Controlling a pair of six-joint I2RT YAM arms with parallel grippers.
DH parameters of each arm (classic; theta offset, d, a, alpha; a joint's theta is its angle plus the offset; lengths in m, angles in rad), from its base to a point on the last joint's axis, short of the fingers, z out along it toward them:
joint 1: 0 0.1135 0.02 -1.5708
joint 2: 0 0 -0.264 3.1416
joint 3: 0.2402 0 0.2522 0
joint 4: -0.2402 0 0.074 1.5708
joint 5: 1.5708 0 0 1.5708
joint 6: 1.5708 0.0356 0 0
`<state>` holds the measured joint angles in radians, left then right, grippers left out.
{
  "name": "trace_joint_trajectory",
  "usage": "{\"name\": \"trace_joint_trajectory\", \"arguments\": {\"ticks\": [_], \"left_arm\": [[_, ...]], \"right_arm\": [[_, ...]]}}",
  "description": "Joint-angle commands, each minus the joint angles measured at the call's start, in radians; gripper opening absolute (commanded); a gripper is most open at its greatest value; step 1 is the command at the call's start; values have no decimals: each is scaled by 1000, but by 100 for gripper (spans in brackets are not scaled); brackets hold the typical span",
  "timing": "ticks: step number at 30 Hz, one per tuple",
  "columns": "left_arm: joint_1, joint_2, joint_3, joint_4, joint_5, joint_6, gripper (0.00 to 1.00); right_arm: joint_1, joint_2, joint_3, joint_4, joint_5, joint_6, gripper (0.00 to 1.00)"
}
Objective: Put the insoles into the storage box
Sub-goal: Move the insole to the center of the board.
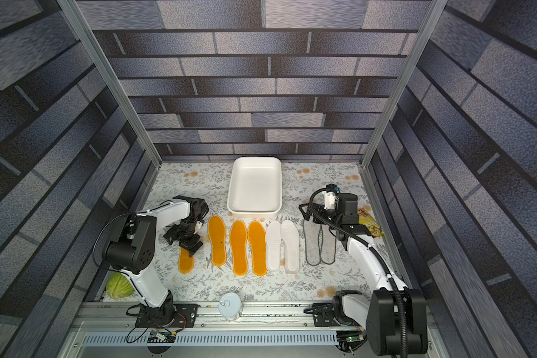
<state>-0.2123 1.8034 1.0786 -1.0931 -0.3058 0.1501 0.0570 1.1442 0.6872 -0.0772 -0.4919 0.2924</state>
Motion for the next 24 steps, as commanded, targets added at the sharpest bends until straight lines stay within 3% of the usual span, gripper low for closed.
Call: {"name": "trace_joint_trajectory", "arguments": {"ticks": [1, 15, 24], "left_arm": [[14, 42, 8, 20, -72, -21, 100], [36, 139, 155, 120, -97, -30, 100], [28, 212, 329, 143, -39, -29, 100]], "right_arm": [[9, 8, -14, 15, -15, 10, 100], [8, 5, -15, 8, -11, 11, 100], [9, -10, -18, -1, -4, 8, 100]]}}
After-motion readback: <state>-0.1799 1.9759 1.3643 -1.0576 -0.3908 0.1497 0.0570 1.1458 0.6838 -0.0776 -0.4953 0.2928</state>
